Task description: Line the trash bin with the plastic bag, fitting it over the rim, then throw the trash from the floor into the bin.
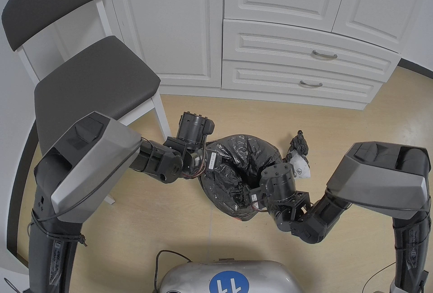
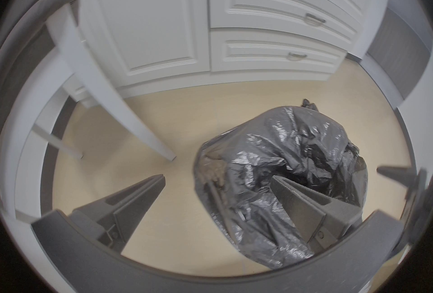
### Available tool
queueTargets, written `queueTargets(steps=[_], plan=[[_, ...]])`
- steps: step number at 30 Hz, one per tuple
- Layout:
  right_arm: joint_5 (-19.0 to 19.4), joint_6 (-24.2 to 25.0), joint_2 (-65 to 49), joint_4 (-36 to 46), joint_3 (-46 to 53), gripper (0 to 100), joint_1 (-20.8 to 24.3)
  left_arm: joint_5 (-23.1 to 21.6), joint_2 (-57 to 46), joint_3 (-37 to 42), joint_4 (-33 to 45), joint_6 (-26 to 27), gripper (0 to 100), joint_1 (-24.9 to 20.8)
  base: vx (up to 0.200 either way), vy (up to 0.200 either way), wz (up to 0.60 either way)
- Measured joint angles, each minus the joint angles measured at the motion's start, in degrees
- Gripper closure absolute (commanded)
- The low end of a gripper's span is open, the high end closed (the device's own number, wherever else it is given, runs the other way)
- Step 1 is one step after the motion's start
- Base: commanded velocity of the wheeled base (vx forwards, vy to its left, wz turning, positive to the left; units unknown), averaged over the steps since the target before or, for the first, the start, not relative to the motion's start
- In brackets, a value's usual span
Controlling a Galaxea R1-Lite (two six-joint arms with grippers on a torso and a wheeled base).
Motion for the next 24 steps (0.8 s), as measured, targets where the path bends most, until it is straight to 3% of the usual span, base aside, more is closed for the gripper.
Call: queueTargets(steps=[8,14,24], plan=[[0.2,-2.4,-2.4,0.3,-0.8,0,-5.1,-4.0,5.6,-7.3,0.5,3.5,0,-1.6,0.0,0.0,0.0],[0.3,-2.9,-2.2,1.4,-2.5,0,-7.9,-4.4,10.3,-13.1,1.4,8.3,0,-1.9,0.0,0.0,0.0],[1.2,-2.9,-2.0,1.8,-3.3,0,-9.2,-3.7,15.7,-21.9,6.2,9.1,0,-0.3,0.0,0.0,0.0]])
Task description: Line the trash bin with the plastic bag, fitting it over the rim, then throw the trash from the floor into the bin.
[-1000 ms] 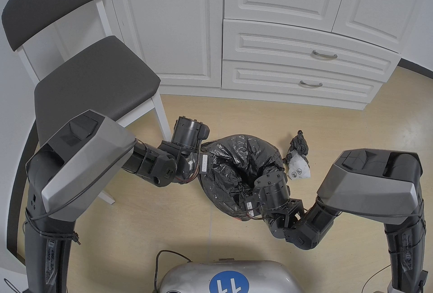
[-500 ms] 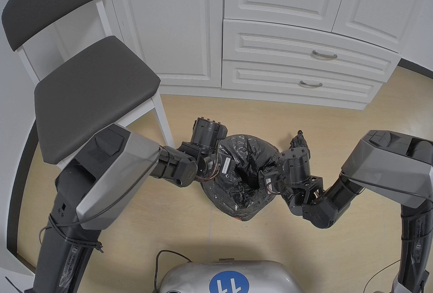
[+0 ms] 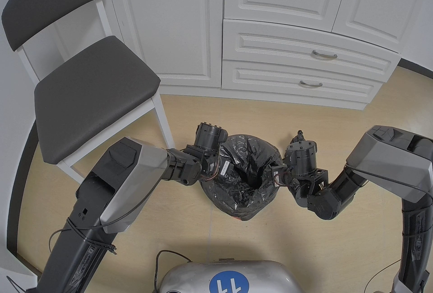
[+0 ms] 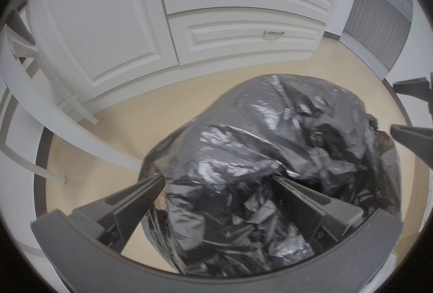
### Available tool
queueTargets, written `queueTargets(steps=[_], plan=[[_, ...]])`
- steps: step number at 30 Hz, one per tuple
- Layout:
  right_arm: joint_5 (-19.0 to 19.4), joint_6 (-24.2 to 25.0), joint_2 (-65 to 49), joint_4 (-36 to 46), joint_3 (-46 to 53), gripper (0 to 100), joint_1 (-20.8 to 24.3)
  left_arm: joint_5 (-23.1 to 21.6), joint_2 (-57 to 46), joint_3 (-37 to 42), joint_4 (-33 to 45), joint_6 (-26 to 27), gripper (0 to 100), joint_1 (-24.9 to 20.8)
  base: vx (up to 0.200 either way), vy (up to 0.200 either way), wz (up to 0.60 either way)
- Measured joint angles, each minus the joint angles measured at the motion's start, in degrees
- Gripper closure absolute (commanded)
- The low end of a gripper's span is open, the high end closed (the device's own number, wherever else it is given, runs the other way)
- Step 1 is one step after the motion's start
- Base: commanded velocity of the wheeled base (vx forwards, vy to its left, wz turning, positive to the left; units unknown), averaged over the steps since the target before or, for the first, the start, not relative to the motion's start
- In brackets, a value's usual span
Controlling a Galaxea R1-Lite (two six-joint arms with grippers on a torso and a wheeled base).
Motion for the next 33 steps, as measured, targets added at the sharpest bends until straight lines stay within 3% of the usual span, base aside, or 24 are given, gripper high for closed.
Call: queueTargets(steps=[12,19,27,33], plan=[[0.8,0.4,1.0,-1.0,-0.1,0,-0.3,1.2,3.2,-2.0,-3.9,0.9,0,4.5,0.0,0.0,0.0],[2.8,-0.1,1.2,-1.3,-1.9,0,1.2,1.1,3.0,-2.0,-6.0,-2.8,0,4.2,0.0,0.0,0.0],[6.7,-4.3,1.8,1.6,-5.8,0,1.7,1.1,2.2,-2.0,-6.3,-3.9,0,2.8,0.0,0.0,0.0],[7.5,-6.8,5.9,5.5,-14.1,0,1.0,1.1,1.9,-2.0,-6.2,-3.9,0,2.6,0.0,0.0,0.0]])
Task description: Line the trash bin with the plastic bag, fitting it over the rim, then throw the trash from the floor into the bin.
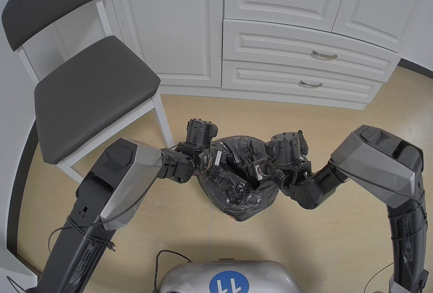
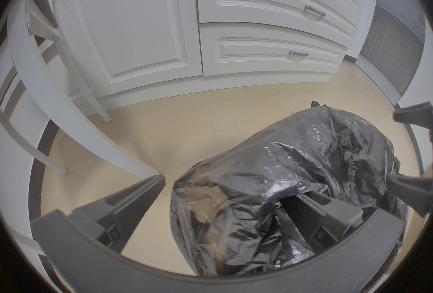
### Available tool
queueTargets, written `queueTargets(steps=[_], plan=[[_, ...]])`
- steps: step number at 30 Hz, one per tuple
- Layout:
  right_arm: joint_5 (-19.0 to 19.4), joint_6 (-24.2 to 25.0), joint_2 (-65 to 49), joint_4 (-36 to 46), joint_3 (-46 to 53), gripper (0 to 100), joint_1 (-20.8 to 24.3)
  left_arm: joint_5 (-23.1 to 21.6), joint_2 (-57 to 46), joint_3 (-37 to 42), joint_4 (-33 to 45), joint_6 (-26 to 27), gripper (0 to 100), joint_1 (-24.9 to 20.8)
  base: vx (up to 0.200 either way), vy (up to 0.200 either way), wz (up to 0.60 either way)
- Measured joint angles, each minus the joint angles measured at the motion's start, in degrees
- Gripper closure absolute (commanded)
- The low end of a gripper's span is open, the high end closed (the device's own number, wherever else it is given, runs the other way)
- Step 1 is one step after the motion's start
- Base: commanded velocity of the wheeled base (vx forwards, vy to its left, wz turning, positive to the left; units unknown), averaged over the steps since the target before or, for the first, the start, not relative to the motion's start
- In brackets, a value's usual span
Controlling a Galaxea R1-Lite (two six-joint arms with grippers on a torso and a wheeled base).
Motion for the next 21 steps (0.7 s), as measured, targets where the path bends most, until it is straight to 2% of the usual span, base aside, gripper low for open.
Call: queueTargets(steps=[5,12,21], plan=[[0.1,-1.3,6.1,1.1,-8.8,0,-1.8,0.0,-0.1,0.0,0.1,0.0,0,-0.3,0.0,0.0,0.0],[-2.5,-5.5,11.1,2.2,-13.1,0,-5.9,0.1,0.0,0.0,0.2,0.4,0,-0.6,0.0,0.0,0.0],[-4.5,-4.9,13.5,1.9,-16.7,0,-7.4,0.1,0.3,0.0,0.3,0.0,0,0.4,0.0,0.0,0.0]])
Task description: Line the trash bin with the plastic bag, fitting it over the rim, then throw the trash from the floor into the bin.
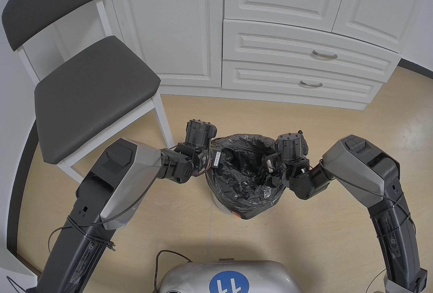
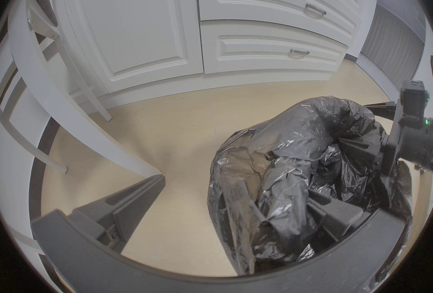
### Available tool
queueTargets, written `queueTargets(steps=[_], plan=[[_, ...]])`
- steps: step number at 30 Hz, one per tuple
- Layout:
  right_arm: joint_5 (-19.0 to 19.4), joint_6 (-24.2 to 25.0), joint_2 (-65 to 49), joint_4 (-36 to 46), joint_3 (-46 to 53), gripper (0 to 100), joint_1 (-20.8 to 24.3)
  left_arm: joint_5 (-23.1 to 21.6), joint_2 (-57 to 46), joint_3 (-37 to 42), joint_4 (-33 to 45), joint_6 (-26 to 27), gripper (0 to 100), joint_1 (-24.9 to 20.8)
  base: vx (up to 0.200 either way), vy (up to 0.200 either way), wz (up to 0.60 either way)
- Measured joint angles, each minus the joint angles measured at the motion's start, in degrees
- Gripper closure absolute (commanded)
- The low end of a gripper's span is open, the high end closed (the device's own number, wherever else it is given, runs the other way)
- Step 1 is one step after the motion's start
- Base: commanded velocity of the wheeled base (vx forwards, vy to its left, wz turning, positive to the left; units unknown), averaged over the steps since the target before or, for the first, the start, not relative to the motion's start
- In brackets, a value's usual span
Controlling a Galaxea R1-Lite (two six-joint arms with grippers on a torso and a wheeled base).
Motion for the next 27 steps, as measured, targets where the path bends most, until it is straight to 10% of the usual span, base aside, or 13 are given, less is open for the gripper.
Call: queueTargets(steps=[16,27], plan=[[2.3,0.0,-5.0,5.5,5.6,0,5.8,0.0,-1.0,0.1,0.4,-1.8,0,-1.6,0.0,0.0,0.0],[1.3,1.1,1.3,7.0,-7.2,0,5.9,0.7,-1.5,0.0,0.3,-2.2,0,-2.1,0.0,0.0,0.0]])
